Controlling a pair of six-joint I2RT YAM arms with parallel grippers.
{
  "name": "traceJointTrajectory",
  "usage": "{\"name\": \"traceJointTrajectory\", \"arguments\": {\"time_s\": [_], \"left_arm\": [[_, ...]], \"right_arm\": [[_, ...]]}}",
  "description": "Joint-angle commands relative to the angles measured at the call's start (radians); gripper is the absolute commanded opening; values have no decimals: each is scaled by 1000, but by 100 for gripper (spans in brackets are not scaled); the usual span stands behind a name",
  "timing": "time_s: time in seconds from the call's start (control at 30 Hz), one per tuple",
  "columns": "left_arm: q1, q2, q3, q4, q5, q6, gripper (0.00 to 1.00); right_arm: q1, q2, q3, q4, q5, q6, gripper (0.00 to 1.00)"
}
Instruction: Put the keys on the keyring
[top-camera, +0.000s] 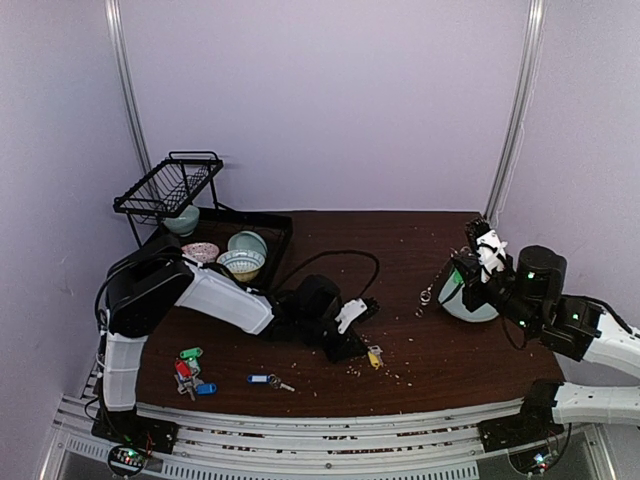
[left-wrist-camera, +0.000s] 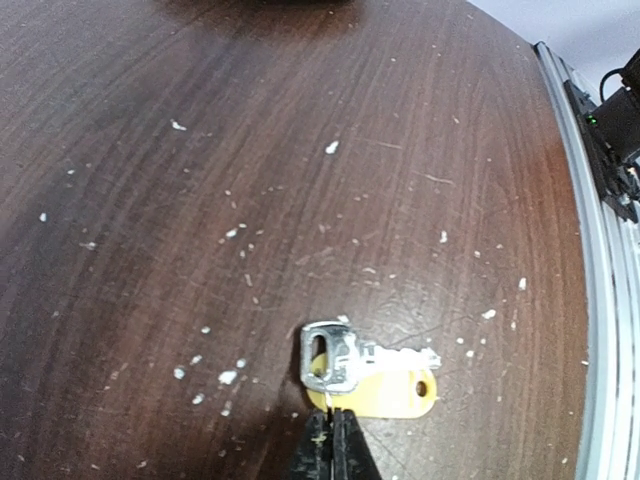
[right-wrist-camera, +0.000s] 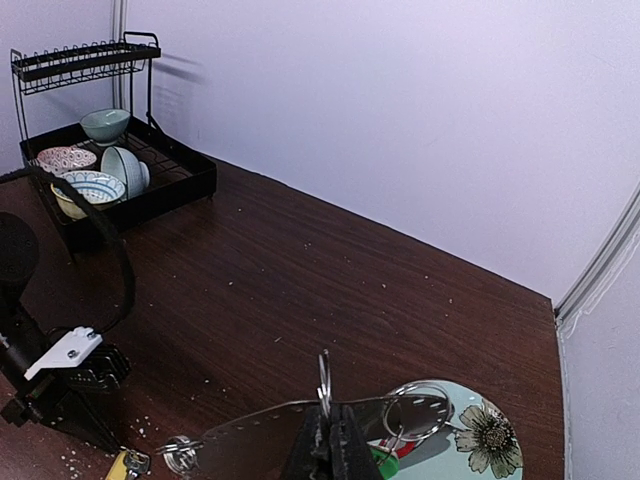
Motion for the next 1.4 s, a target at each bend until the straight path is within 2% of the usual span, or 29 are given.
{"name": "traceJointTrajectory", "arguments": {"time_s": [0.0,0.1,0.33,0.67,0.9,0.97,1.07,1.23,1.37], "left_arm": [[1,-1,26,9,-75,-1,5],[-5,9,48,-8,-87,11,10],[-20,17,60,-32,-38,42,11],[-12,26,71,-60,-66,39,20],[-13,30,72,-65,-18,53,9],[-12,30,75,-67,-11,58,1],[-12,27,74,-65,0,63,0],[-12,-67,11,-14,-129,39,0],[-46,-199,-17,-78,-341,92,0]], "right_arm": [[-2,-25,15,23,-29,-5,0],[-3,-25,14,24,-39,-5,0],[-3,-23,15,23,-43,-7,0],[-3,-23,20,21,-63,-6,0],[-3,-27,20,20,-67,-9,0],[-3,-28,20,20,-68,-9,0],[-2,-28,21,20,-69,-8,0],[-3,-36,21,25,-126,-10,0],[-3,-38,2,69,-418,-46,0]]}}
